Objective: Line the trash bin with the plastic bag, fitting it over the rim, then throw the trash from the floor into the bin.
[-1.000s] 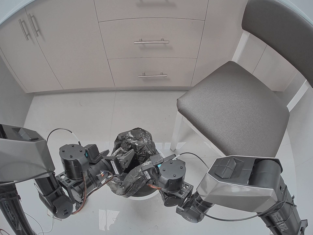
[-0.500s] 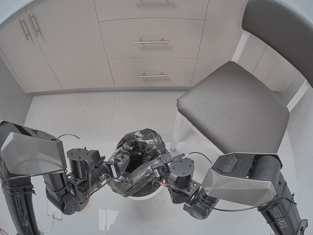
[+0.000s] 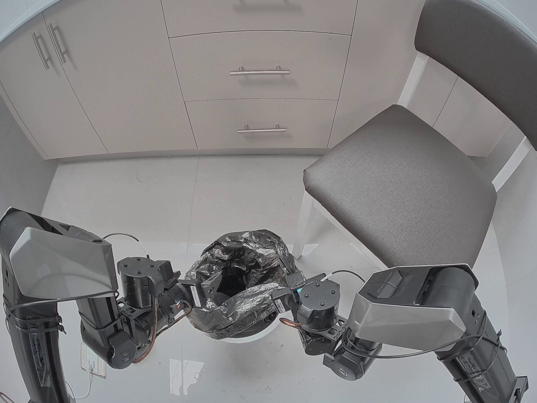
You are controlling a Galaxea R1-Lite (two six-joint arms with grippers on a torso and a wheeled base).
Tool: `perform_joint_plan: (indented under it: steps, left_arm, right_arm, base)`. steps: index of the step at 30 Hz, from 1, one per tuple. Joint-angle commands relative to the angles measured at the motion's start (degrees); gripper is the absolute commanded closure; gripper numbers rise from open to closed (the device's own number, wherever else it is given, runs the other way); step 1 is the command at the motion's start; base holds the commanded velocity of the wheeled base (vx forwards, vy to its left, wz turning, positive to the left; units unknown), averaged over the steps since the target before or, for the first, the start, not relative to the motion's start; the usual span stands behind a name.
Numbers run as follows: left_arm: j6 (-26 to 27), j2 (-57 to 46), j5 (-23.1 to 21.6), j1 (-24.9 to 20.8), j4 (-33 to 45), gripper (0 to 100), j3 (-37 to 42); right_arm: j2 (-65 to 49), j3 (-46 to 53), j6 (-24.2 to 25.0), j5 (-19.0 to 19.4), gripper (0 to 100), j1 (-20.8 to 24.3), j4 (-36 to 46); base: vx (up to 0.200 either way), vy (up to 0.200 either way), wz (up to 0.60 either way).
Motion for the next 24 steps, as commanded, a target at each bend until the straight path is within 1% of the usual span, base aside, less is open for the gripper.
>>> perform_joint_plan:
  steps: [1, 5, 12, 20, 24]
  left_arm:
    - [0.0, 0.1, 0.0, 0.0, 0.0, 0, 0.0]
    - [0.0, 0.1, 0.0, 0.0, 0.0, 0, 0.0]
    - [0.0, 0.0, 0.0, 0.0, 0.0, 0, 0.1]
    - [0.0, -0.1, 0.1, -0.1, 0.0, 0, 0.1]
    - [0.0, 0.0, 0.1, -0.1, 0.0, 0, 0.1]
  right_arm:
    - [0.7, 2.5, 0.0, 0.0, 100, 0.0, -1.1]
    - [0.2, 5.8, 0.1, 0.0, 100, 0.9, -1.1]
    - [-1.3, 11.2, 2.7, 0.0, 100, 3.8, -1.1]
    - [-0.7, 11.3, 3.0, 0.0, 100, 4.2, -1.1]
    - [-0.7, 10.9, 3.0, 0.0, 100, 3.6, -1.1]
  base:
    - [0.0, 0.0, 0.0]
    - [0.0, 0.0, 0.0]
    - [0.0, 0.0, 0.0]
    - [0.0, 0.0, 0.0]
    - [0.0, 0.0, 0.0]
